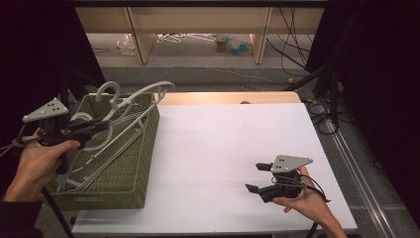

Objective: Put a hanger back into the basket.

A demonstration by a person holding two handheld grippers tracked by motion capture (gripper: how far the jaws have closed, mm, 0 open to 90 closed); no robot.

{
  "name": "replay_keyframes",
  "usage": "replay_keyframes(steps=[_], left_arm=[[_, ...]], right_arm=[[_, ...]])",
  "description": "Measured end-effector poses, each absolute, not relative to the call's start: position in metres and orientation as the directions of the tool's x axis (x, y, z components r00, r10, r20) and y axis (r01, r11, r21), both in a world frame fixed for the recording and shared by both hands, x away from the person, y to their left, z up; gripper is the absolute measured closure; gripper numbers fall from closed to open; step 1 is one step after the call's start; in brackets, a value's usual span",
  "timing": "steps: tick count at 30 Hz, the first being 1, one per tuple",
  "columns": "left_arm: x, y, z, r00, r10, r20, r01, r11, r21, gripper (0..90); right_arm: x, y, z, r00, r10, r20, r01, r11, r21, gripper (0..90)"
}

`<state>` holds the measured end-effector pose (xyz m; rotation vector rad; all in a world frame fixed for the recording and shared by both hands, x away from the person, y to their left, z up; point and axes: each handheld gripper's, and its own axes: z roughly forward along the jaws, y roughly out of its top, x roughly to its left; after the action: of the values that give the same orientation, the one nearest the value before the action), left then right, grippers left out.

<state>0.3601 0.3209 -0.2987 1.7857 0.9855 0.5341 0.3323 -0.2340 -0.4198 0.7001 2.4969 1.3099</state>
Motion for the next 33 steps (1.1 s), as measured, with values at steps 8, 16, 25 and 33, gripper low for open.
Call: replay_keyframes(steps=[8,16,25,33], left_arm=[[0.362,0.343,-0.308,0.544,0.836,-0.074,0.377,-0.165,0.911,79.0],[0.366,0.366,-0.325,0.527,0.847,-0.060,0.392,-0.180,0.902,79.0],[0.369,0.375,-0.341,0.512,0.857,-0.062,0.418,-0.186,0.889,79.0],[0.377,0.380,-0.359,0.513,0.855,-0.077,0.466,-0.202,0.861,79.0]], right_arm=[[0.333,-0.233,-0.421,-0.860,0.510,0.017,0.304,0.485,0.820,24.1],[0.333,-0.233,-0.422,-0.864,0.503,0.020,0.306,0.494,0.814,24.1],[0.333,-0.233,-0.422,-0.866,0.500,0.019,0.304,0.495,0.814,24.4],[0.333,-0.233,-0.422,-0.865,0.501,0.020,0.308,0.499,0.810,24.5]])
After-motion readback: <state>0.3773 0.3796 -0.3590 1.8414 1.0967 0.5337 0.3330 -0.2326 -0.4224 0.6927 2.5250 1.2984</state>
